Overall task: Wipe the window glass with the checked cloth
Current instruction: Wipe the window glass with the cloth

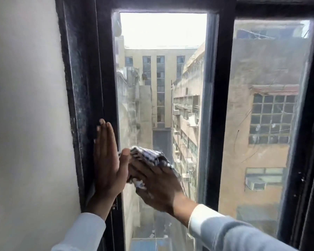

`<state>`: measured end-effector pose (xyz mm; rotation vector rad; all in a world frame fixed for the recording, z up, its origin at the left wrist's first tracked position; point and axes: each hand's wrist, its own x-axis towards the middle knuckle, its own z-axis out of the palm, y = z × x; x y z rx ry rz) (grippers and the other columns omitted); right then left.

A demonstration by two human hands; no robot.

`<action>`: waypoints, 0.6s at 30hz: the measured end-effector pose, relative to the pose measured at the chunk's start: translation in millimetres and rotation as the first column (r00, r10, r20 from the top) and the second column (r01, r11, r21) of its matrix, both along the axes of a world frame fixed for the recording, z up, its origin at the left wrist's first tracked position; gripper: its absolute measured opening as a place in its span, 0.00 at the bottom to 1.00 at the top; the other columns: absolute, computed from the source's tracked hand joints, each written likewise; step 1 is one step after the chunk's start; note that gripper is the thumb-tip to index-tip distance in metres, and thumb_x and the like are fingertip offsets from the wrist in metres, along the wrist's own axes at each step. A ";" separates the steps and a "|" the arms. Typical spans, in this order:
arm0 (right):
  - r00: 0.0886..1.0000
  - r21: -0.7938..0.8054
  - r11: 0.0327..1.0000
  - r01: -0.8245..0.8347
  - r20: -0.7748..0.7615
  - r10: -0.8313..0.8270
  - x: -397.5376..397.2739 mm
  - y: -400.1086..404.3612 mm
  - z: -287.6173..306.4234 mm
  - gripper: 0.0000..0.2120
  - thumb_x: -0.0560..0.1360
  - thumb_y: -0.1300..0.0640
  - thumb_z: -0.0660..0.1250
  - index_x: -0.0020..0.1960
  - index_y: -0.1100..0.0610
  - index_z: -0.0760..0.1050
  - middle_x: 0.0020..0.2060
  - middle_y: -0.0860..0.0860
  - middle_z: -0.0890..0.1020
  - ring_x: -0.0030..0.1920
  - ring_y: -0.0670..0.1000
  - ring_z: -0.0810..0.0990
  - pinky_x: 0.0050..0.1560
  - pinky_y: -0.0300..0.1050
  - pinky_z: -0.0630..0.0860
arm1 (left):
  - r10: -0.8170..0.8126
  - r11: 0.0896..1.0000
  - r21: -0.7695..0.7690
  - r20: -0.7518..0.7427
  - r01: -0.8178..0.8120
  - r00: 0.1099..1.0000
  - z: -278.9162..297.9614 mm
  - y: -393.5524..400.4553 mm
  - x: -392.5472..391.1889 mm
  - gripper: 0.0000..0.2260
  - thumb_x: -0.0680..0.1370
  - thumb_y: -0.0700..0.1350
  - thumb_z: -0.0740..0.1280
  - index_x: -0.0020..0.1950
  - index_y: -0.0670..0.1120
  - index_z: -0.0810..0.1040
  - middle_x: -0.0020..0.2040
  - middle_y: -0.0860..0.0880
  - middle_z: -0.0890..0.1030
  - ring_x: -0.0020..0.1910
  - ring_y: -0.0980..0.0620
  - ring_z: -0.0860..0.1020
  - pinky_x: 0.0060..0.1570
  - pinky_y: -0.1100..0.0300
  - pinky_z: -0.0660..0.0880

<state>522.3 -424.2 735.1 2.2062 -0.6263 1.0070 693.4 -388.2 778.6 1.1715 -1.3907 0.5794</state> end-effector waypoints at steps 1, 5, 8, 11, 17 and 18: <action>1.000 -0.053 0.999 -0.011 0.008 0.011 0.1 -9.4 38.8 0.39 0.79 0.44 0.64 0.87 0.42 0.54 0.88 0.41 0.54 0.86 0.50 0.59 0.82 0.57 0.63 | 0.007 1.000 -0.002 0.001 -0.007 1.000 -0.3 0.2 -0.3 0.41 0.87 0.69 0.41 0.91 0.41 0.48 0.92 0.46 0.46 0.92 0.50 0.44 0.89 0.56 0.41; 0.903 -0.070 0.989 0.132 0.419 -0.091 -24.0 -33.1 127.2 0.35 0.80 0.46 0.62 0.87 0.46 0.60 0.87 0.48 0.62 0.88 0.55 0.56 0.88 0.59 0.51 | -0.007 1.000 0.003 0.008 0.007 1.000 0.2 1.5 0.2 0.42 0.86 0.70 0.40 0.91 0.42 0.47 0.92 0.48 0.45 0.92 0.52 0.43 0.89 0.58 0.39; 0.837 0.075 0.985 0.154 0.520 -0.171 -9.5 -16.1 52.9 0.39 0.81 0.46 0.63 0.88 0.46 0.53 0.89 0.46 0.50 0.89 0.54 0.46 0.88 0.57 0.42 | -0.013 0.999 0.039 0.008 0.012 1.000 1.5 4.6 -0.3 0.42 0.86 0.70 0.41 0.91 0.42 0.47 0.92 0.47 0.44 0.92 0.53 0.42 0.88 0.58 0.39; 0.990 -0.071 0.993 0.094 0.116 -0.085 13.4 7.2 -8.3 0.39 0.76 0.43 0.68 0.86 0.44 0.61 0.88 0.43 0.54 0.88 0.51 0.50 0.88 0.52 0.45 | 0.003 0.999 0.051 0.023 -0.005 1.000 3.2 5.7 0.3 0.42 0.86 0.70 0.41 0.91 0.41 0.46 0.92 0.46 0.44 0.92 0.51 0.42 0.89 0.56 0.39; 0.892 -0.040 0.981 0.191 0.423 -0.157 -40.2 -31.5 132.9 0.35 0.81 0.45 0.63 0.87 0.47 0.60 0.87 0.48 0.62 0.88 0.56 0.57 0.88 0.52 0.40 | -0.019 0.998 0.052 0.003 0.019 1.000 1.5 6.1 -0.4 0.43 0.84 0.73 0.41 0.91 0.47 0.43 0.92 0.53 0.41 0.91 0.55 0.40 0.89 0.52 0.39; 0.842 0.037 0.977 0.211 0.502 -0.201 -44.1 -26.7 130.3 0.36 0.81 0.45 0.63 0.87 0.47 0.58 0.88 0.48 0.59 0.88 0.57 0.55 0.88 0.55 0.42 | -0.027 0.998 0.052 -0.018 0.028 0.999 3.0 7.4 -3.0 0.43 0.84 0.73 0.41 0.91 0.46 0.44 0.92 0.53 0.41 0.91 0.57 0.40 0.89 0.52 0.40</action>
